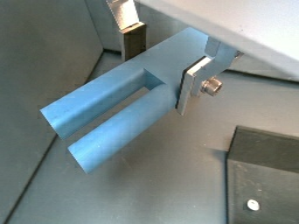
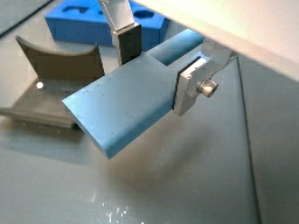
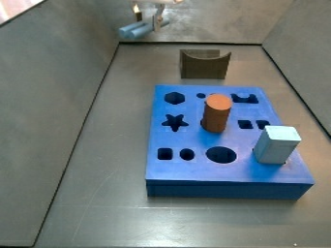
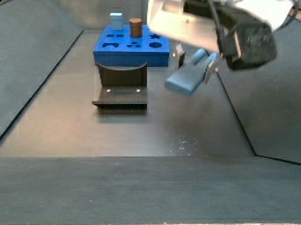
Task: Pick up the square-circle object. Move up. Rotate the square-circle object. Place the square-circle object on the fixture. Regrasp the square-circle object. Move to above the board. Insert the square-circle object.
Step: Rotate the square-circle object.
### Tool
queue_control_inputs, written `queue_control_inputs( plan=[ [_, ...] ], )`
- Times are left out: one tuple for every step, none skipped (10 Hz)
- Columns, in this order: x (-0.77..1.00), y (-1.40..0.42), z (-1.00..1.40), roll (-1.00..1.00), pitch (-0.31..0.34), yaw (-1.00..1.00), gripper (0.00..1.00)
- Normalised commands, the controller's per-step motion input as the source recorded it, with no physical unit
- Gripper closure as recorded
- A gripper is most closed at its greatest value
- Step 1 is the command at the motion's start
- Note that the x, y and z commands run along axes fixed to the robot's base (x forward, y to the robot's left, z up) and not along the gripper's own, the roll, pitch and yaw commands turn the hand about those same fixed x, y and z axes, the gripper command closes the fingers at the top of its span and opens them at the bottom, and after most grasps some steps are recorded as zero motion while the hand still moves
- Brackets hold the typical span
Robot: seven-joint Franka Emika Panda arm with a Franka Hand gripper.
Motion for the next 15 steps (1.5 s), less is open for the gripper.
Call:
queue_control_inputs(
  plan=[
    [0.00,0.00,0.00,0.00,0.000,-1.00,1.00],
    [0.01,0.02,-0.06,0.00,-0.001,-1.00,1.00],
    [0.02,0.03,-0.04,0.00,-0.003,-1.00,1.00],
    [0.02,0.03,-0.03,0.00,-0.003,-1.00,1.00],
    [0.03,0.03,-0.03,0.00,-0.004,-1.00,1.00],
    [0.03,0.02,-0.03,0.00,-0.004,-1.00,1.00],
    [0.03,0.02,-0.02,0.00,-0.004,-1.00,1.00],
    [0.03,0.02,-0.02,0.00,-0.004,-1.00,1.00],
    [0.03,0.02,-0.02,0.00,-0.004,-1.00,1.00],
    [0.03,0.02,-0.02,0.00,-0.005,-1.00,1.00],
    [0.03,0.02,-0.02,0.00,-0.005,-1.00,1.00],
    [0.03,0.02,-0.02,0.00,-0.005,-1.00,1.00],
    [0.03,0.02,-0.02,0.00,-0.005,-1.00,1.00],
    [0.03,0.02,-0.02,0.00,-0.005,-1.00,1.00],
    [0.03,0.02,-0.02,0.00,-0.006,-1.00,1.00]
  ],
)
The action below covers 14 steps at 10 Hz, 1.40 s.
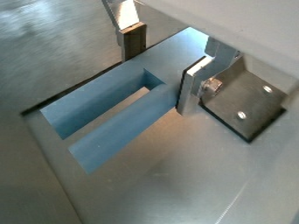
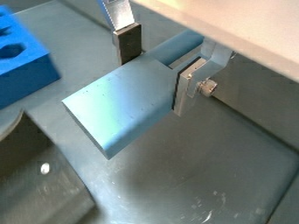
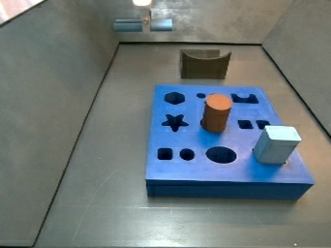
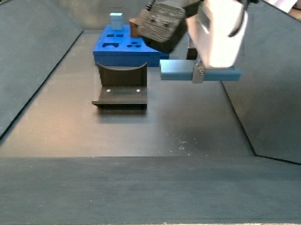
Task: Pick up the square-circle object. Move up. Rotate the square-circle object. Place the square-circle object on the fixture. Regrasp the square-circle object. Move to above the board. Insert the square-circle object.
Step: Rotate the square-circle object.
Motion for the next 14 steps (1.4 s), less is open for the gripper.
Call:
queue_control_inputs(
  plan=[
    [0.03,0.02,-0.02,0.00,-0.006,-1.00,1.00],
    [0.03,0.02,-0.02,-0.01,-0.006,-1.00,1.00],
    [0.03,0.02,-0.02,-0.01,-0.006,-1.00,1.00],
    [0.03,0.02,-0.02,-0.01,-0.007,-1.00,1.00],
    [0.03,0.02,-0.02,-0.01,-0.007,-1.00,1.00],
    [0.03,0.02,-0.02,-0.01,-0.008,-1.00,1.00],
    [0.03,0.02,-0.02,-0.01,-0.008,-1.00,1.00],
    [0.03,0.02,-0.02,-0.01,-0.008,-1.00,1.00],
    [0.03,0.02,-0.02,-0.01,-0.009,-1.00,1.00],
    [0.03,0.02,-0.02,-0.01,-0.010,-1.00,1.00],
    [0.03,0.02,-0.02,-0.01,-0.010,-1.00,1.00],
    [0.03,0.02,-0.02,-0.01,-0.011,-1.00,1.00],
    [0.03,0.02,-0.02,-0.01,-0.012,-1.00,1.00],
    [0.03,0.02,-0.02,-0.01,-0.014,-1.00,1.00]
  ],
)
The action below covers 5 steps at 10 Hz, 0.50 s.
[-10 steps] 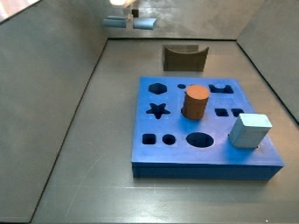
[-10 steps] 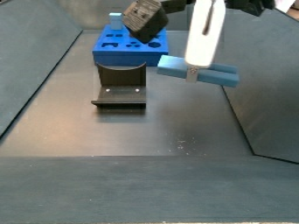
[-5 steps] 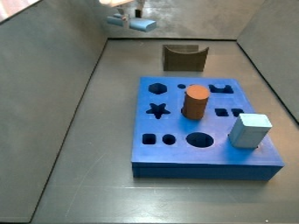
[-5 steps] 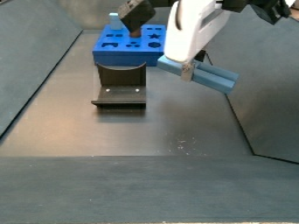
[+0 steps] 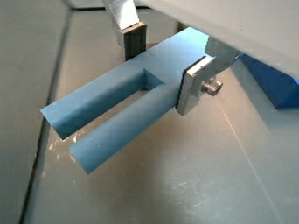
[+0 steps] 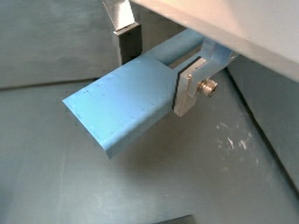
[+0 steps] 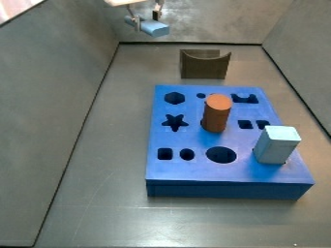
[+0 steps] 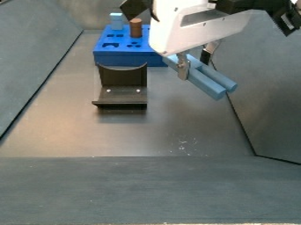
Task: Pick up the square-circle object. Move up. Rotate the square-circle object. Place the square-circle object on the fixture. Regrasp the square-circle object. Move to above the board. Insert the square-circle object.
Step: Rotate the square-circle object.
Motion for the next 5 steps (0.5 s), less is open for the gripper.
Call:
queue_control_inputs(
  plan=[
    [0.03,0.02,-0.02,-0.01,-0.015,-1.00,1.00],
    [0.03,0.02,-0.02,-0.01,-0.016,-1.00,1.00],
    [0.03,0.02,-0.02,-0.02,-0.020,-1.00,1.00],
    [0.03,0.02,-0.02,-0.02,-0.022,-1.00,1.00],
    [0.03,0.02,-0.02,-0.02,-0.027,-1.00,1.00]
  ],
)
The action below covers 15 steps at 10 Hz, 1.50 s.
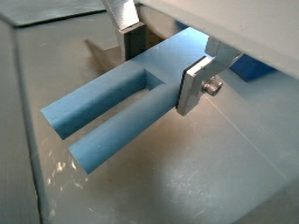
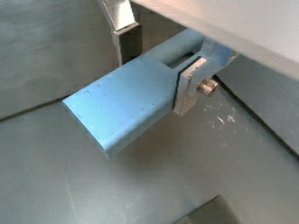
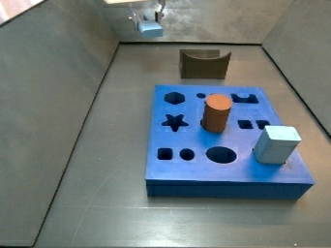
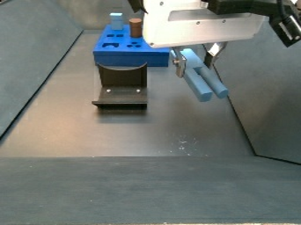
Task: Pick up the square-circle object. Move up. Rotate the square-circle object. Place the square-circle object on the fixture. Regrasp the square-circle object. Move to above the board. Insert the square-circle object.
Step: Rotate the square-circle object.
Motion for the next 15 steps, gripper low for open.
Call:
queue_control_inputs(
  plan=[
    [0.03,0.02,-0.02,-0.03,-0.033,-1.00,1.00],
    [0.03,0.02,-0.02,-0.03,-0.037,-0.78,1.00],
    [0.03,0.02,-0.02,-0.03,-0.037,-0.63,1.00],
    [0.03,0.02,-0.02,-0.03,-0.036,-0.37,1.00],
    [0.03,0.02,-0.02,-0.03,-0.035,-0.25,1.00],
    [0.00,0.00,-1.00,0.00,0.000,0.00,1.00],
    [0.01,0.00,-1.00,0.00,-0.011,0.05,1.00],
    [0.02,0.00,-1.00,-0.01,-0.026,0.04,1.00],
    [0.02,0.00,-1.00,-0.02,-0.031,0.04,1.00],
    [0.03,0.00,-1.00,-0.03,-0.035,0.03,1.00],
    [0.04,0.00,-1.00,-0.05,-0.042,0.03,1.00],
    [0.05,0.00,-0.92,-0.07,-0.044,0.02,1.00],
    [0.05,0.00,-0.79,-0.08,-0.047,0.02,1.00],
    [0.04,0.01,-0.63,-0.09,-0.053,0.02,1.00],
    [0.04,0.01,-0.51,-0.10,-0.060,0.02,1.00]
  ],
)
